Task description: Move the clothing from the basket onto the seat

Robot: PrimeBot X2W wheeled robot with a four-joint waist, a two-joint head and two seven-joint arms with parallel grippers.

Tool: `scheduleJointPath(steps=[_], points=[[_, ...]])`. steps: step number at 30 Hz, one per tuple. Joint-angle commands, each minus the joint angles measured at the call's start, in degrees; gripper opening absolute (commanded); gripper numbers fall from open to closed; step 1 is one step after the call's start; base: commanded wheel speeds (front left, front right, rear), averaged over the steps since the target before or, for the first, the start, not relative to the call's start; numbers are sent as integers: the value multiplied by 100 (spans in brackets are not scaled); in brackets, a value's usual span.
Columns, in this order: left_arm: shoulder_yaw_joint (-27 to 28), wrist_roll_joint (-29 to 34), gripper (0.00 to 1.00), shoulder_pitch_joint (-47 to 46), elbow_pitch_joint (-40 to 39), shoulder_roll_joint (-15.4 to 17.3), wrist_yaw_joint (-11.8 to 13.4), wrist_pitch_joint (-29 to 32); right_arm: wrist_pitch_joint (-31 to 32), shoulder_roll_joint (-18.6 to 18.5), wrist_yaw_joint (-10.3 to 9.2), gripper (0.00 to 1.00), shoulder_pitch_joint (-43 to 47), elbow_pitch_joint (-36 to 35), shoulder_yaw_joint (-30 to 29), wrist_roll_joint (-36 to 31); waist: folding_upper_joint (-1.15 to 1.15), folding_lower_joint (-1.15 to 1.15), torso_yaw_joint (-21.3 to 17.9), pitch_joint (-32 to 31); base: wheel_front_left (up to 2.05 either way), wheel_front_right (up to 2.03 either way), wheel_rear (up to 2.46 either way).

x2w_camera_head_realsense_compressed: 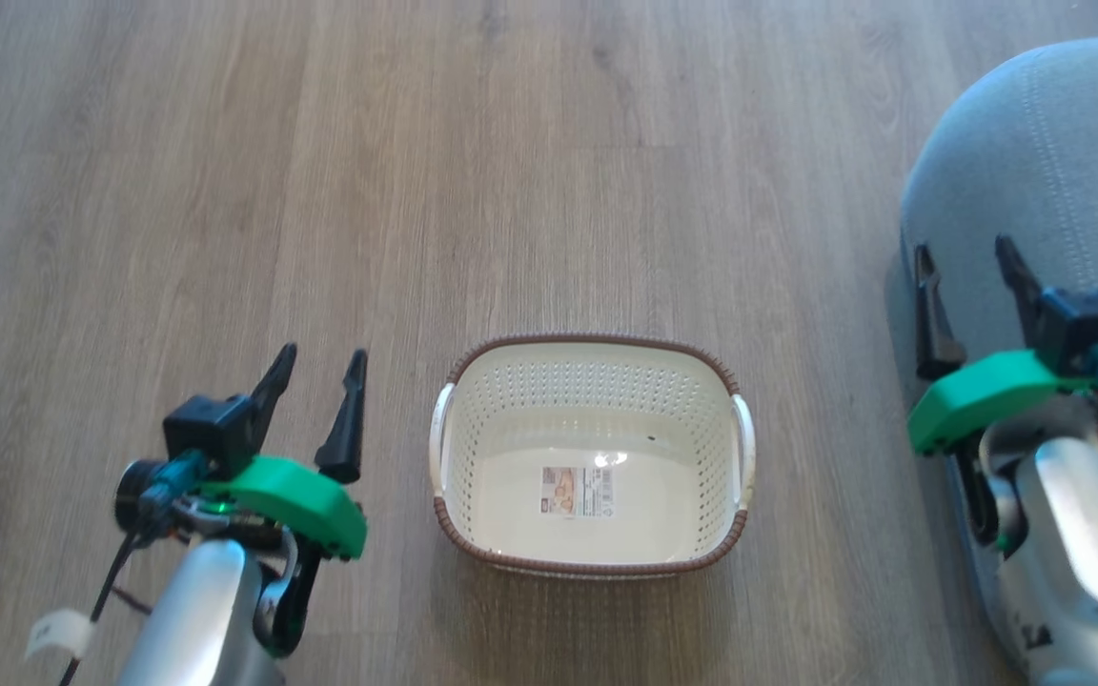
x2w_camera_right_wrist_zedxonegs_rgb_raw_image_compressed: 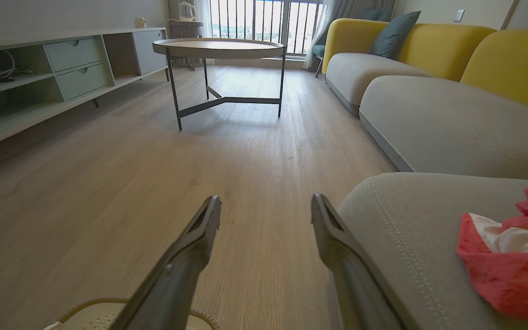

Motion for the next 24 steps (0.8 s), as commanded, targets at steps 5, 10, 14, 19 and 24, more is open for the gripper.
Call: scheduleJointPath(steps=[5, 10, 14, 19, 24], points=[[593, 212, 100, 147, -343, -48, -16, -46, -28, 216, 40, 100, 332, -298, 50, -13, 0, 0, -208, -168, 0, 0, 0], [958, 378, 100, 438, -599, -139, -30, -46, -28, 331, 40, 100, 594, -365, 124, -58, 0, 0, -377, -295, 0, 0, 0], [1195, 506, 100, 667, -842, -220, -29, -46, -28, 430, 40, 100, 809, -468, 115, -56, 0, 0, -457, -377, 0, 0, 0], [1337, 627, 100, 881, -1026, -277, -12, -46, -28, 516, 40, 100, 1044, -735, 98, -110, 0, 0, -499, -424, 0, 0, 0], [1376, 721, 100, 1007, -1119, -292, 43, -46, -28, 562, 40, 100, 1207, -910, 52, -134, 0, 0, -499, -443, 0, 0, 0]])
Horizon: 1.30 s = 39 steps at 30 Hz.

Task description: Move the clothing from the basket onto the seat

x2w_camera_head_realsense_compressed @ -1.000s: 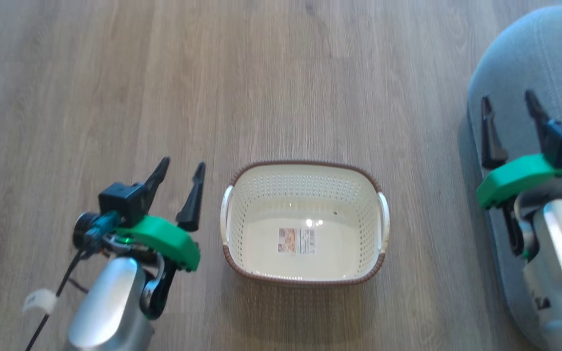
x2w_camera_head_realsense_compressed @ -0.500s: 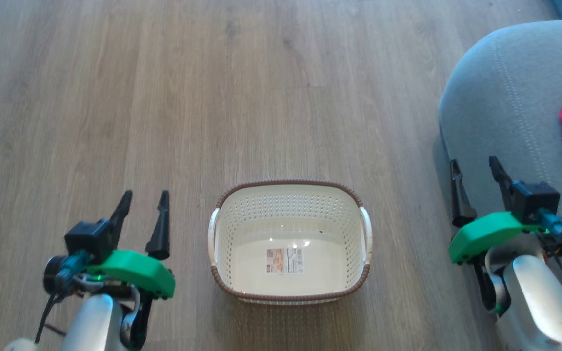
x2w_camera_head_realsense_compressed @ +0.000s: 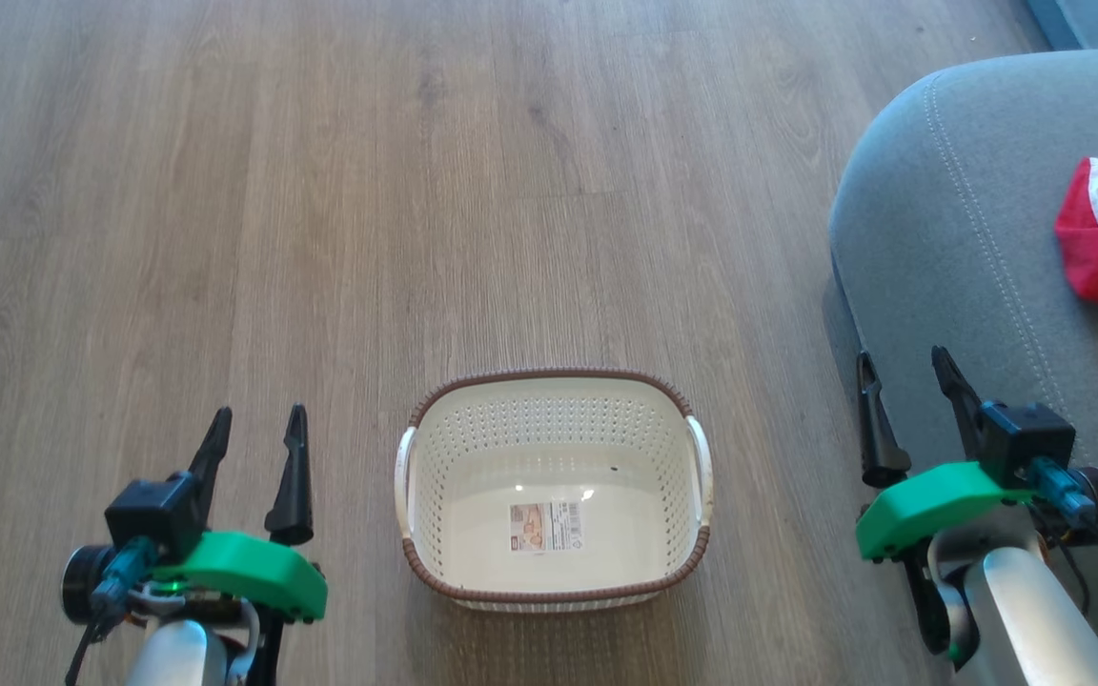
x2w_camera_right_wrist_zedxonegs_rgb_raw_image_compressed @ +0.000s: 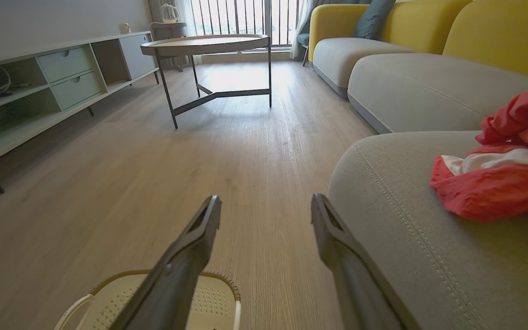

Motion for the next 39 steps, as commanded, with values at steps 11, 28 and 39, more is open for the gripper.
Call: scheduleJointPath(steps=[11, 28, 39], points=[[126, -48, 100, -45, -328, 13, 246, -46, -29, 34, 40, 100, 91, -155, 135, 25, 0, 0, 12, -26, 0, 0, 0], [157, 19, 100, -13, -321, 12, 379, -46, -29, 58, 40, 100, 40, -46, 179, 9, 0, 0, -20, 23, 0, 0, 0], [-66, -29, 0, 172, 161, -5, 348, 43, 9, 65, 0, 0, 282, 383, 96, 22, 0, 0, -31, 44, 0, 0, 0]])
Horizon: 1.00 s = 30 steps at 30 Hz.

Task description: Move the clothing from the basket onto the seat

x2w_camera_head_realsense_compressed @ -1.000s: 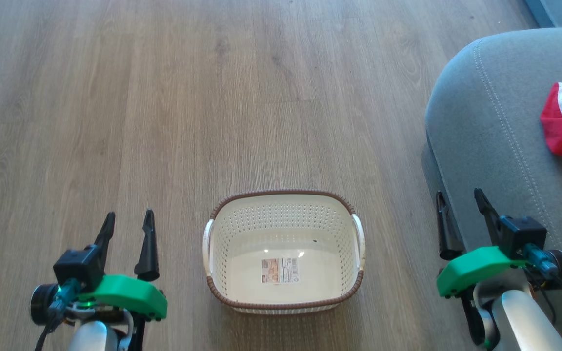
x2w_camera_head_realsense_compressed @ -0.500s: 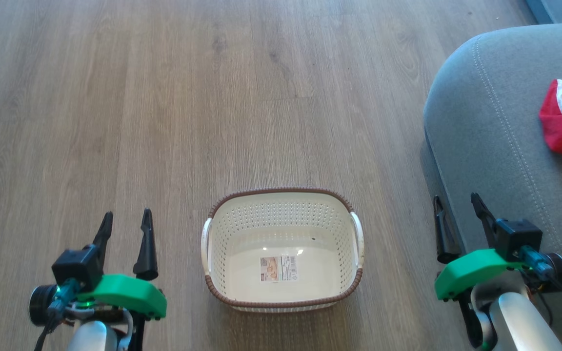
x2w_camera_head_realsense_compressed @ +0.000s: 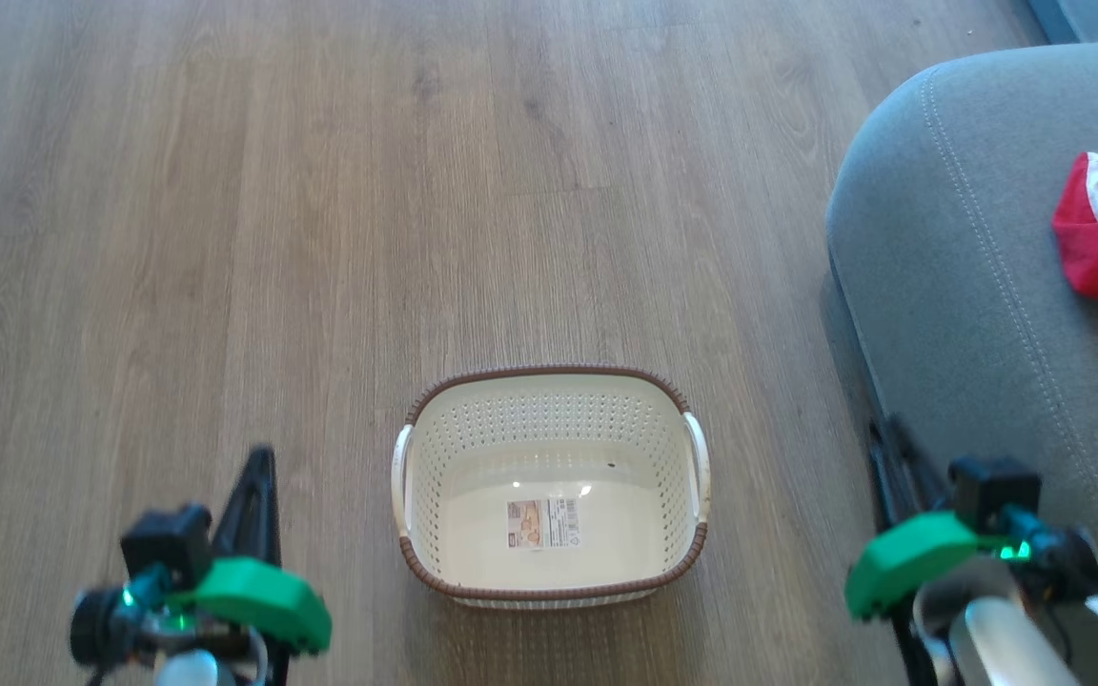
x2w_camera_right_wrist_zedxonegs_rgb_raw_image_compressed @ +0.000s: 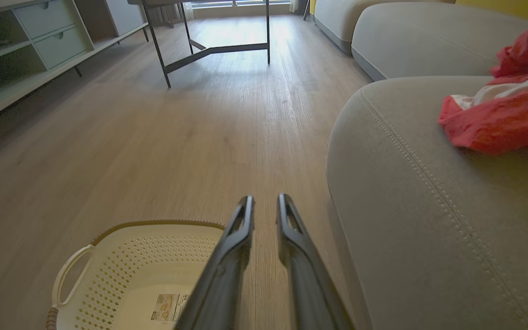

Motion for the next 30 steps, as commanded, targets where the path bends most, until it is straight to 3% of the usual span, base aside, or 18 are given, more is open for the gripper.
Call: scheduleJointPath(steps=[1, 30], points=[[25, -80, 0, -20, 15, 0, -5, 33, 16, 3, 0, 0, 7, -12, -9, 83, 0, 0, 4, -4, 0, 0, 0], [220, -1911, 0, -113, -84, 4, -105, 487, 457, 34, 9, 0, 26, -187, -271, 1885, 0, 0, 75, -86, 0, 0, 0]])
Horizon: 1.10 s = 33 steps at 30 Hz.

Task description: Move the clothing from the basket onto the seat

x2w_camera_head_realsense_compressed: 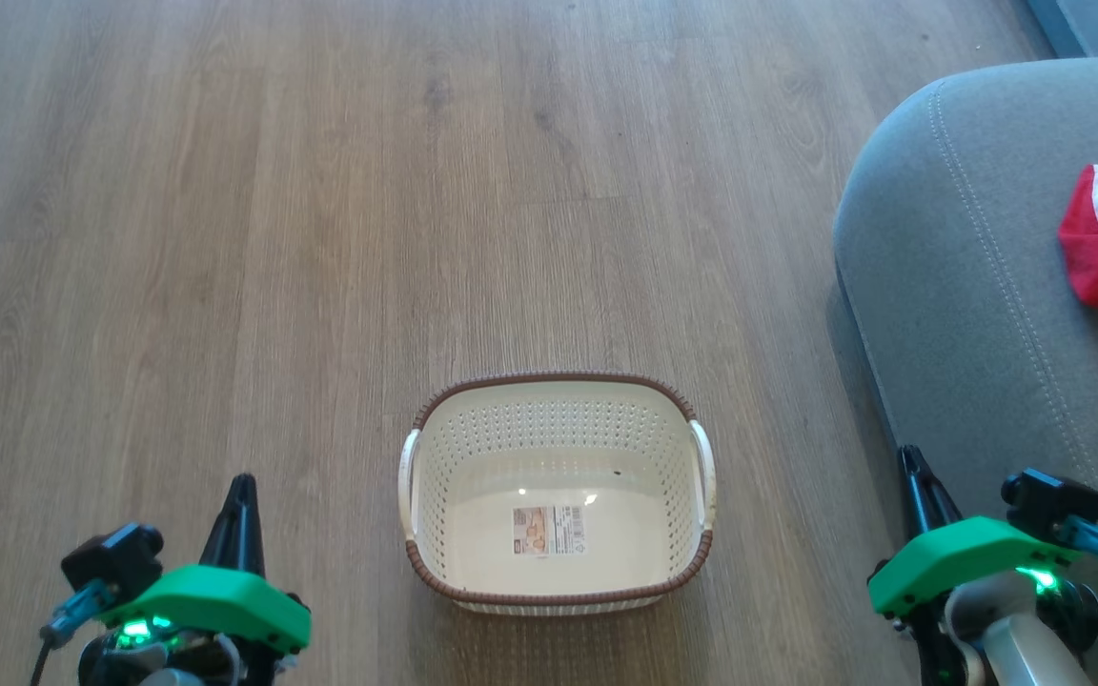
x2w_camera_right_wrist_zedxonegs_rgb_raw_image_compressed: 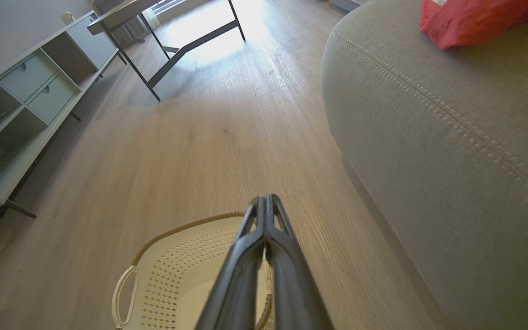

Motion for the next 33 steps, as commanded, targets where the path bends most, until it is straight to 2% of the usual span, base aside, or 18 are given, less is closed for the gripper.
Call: scheduleJointPath(steps=[1, 33], points=[[102, -152, 0, -257, -220, 7, -50, 40, 46, 3, 10, 0, -195, -219, -46, 163, 0, 0, 3, -4, 0, 0, 0], [332, -2171, 0, -375, -317, 12, -161, 552, 555, 63, 19, 0, -172, -417, -365, 2124, 0, 0, 83, -95, 0, 0, 0]])
